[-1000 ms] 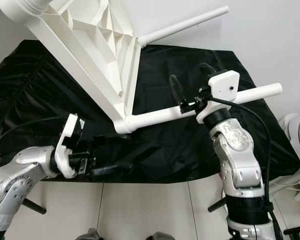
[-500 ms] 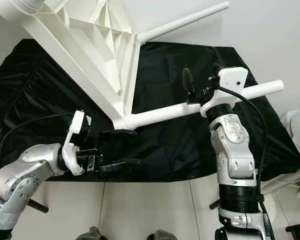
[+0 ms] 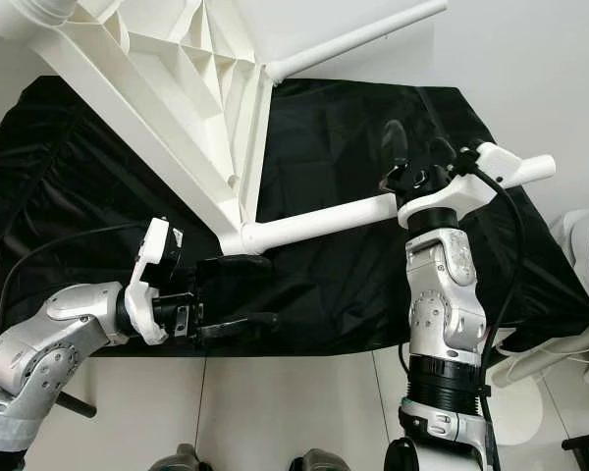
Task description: Building children table
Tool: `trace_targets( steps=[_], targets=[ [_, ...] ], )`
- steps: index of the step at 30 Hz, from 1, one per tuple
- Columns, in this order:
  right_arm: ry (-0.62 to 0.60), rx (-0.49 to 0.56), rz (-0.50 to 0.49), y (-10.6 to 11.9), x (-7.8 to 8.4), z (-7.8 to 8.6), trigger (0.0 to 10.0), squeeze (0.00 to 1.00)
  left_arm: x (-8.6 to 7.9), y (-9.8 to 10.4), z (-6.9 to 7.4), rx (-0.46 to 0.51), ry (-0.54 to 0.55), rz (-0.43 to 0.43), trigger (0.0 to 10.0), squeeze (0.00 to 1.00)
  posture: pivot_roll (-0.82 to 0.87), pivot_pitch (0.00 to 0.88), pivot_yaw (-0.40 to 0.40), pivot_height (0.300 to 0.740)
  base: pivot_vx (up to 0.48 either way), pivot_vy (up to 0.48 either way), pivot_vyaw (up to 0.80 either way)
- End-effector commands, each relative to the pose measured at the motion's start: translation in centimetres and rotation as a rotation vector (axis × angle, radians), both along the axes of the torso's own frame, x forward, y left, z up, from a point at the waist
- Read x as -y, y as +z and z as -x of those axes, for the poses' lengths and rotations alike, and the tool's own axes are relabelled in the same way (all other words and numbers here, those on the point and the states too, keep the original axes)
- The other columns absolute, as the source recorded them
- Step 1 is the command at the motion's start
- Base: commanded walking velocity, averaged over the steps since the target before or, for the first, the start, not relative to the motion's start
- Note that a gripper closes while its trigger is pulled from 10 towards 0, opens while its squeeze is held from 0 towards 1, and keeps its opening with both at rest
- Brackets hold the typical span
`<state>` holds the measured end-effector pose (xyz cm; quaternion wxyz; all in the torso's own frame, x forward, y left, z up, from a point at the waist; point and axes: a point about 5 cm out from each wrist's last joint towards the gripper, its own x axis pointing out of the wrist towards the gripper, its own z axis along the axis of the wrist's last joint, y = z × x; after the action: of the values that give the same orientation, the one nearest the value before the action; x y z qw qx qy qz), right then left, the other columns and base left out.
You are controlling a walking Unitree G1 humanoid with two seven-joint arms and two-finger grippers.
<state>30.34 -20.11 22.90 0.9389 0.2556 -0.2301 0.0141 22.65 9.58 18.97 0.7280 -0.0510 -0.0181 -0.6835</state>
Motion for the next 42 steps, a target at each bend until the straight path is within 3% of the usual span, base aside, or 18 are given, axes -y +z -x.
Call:
trace_targets(
  steps=[1,2,3,4,6,10,14,16,18,21,22,25,33,42],
  targets=[
    [-0.021,-0.072,-0.058,-1.9,0.8,0.0,10.0,0.00,0.0,-0.3,0.1,-0.003,0.001,-0.013,10.0,0.00,0.06,0.064,-0.004,0.740,0.000,0.000,0.00],
    [-0.030,-0.086,-0.148,-2.9,1.5,0.0,10.0,0.00,0.0,-0.4,0.1,-0.005,-0.001,-0.014,10.0,0.00,0.05,0.066,-0.004,0.740,0.000,0.000,0.00],
    [-0.030,-0.086,-0.148,-2.9,1.5,0.0,10.0,0.00,0.0,-0.4,0.1,-0.005,-0.001,-0.014,10.0,0.00,0.05,0.066,-0.004,0.740,0.000,0.000,0.00],
    [-0.034,-0.093,-0.221,-3.8,2.1,0.1,10.0,0.00,0.0,-0.4,0.1,-0.007,-0.001,-0.016,10.0,0.00,0.06,0.066,-0.002,0.740,0.000,0.000,0.00],
    [-0.034,-0.093,-0.221,-3.8,2.1,0.1,10.0,0.00,0.0,-0.4,0.1,-0.007,-0.001,-0.016,10.0,0.00,0.06,0.066,-0.002,0.740,0.000,0.000,0.00],
    [-0.076,-0.121,-0.430,-6.2,3.9,0.2,10.0,0.00,-0.1,-0.5,0.1,-0.010,-0.006,-0.020,10.0,0.00,0.06,0.066,-0.001,0.740,0.000,0.000,0.00],
    [-0.085,-0.131,-0.453,-6.6,4.2,0.2,10.0,0.00,-0.1,-0.5,0.1,-0.010,-0.006,-0.021,10.0,0.00,0.06,0.066,-0.001,0.740,0.000,0.000,0.00],
    [-0.065,-0.099,-0.354,-5.9,3.5,0.4,10.0,0.00,-0.1,-0.5,0.2,-0.012,-0.003,-0.021,10.0,0.00,0.06,0.066,0.000,0.740,0.000,0.000,0.00],
    [-0.065,-0.099,-0.354,-5.9,3.5,0.4,10.0,0.00,-0.1,-0.5,0.2,-0.012,-0.003,-0.021,10.0,0.00,0.06,0.066,0.000,0.740,0.000,0.000,0.00],
    [-0.024,-0.005,-0.092,-3.2,1.5,0.6,10.0,0.00,0.0,-0.3,0.3,-0.014,-0.003,-0.022,10.0,0.00,0.06,0.066,0.001,0.740,0.000,0.000,0.00],
    [-0.024,-0.005,-0.092,-3.2,1.5,0.6,10.0,0.00,0.0,-0.3,0.3,-0.014,-0.003,-0.022,10.0,0.00,0.06,0.066,0.001,0.740,0.000,0.000,0.00],
    [-0.012,0.043,0.071,-1.8,0.0,1.1,10.0,0.00,0.1,-0.3,0.2,-0.010,0.003,-0.023,10.0,0.00,0.06,0.064,-0.001,0.740,0.000,0.000,0.00],
    [-0.026,0.055,0.170,-1.5,-0.9,1.8,10.0,0.00,0.0,-0.3,-0.1,0.006,0.018,-0.020,10.0,0.00,0.06,0.060,-0.003,0.740,0.000,0.000,0.00],
    [-0.286,-0.004,0.363,-2.6,-0.3,4.6,10.0,0.00,0.1,-0.1,-1.2,0.032,0.108,-0.015,10.0,0.00,0.04,0.056,0.004,0.740,0.000,0.000,0.00]
  ],
)
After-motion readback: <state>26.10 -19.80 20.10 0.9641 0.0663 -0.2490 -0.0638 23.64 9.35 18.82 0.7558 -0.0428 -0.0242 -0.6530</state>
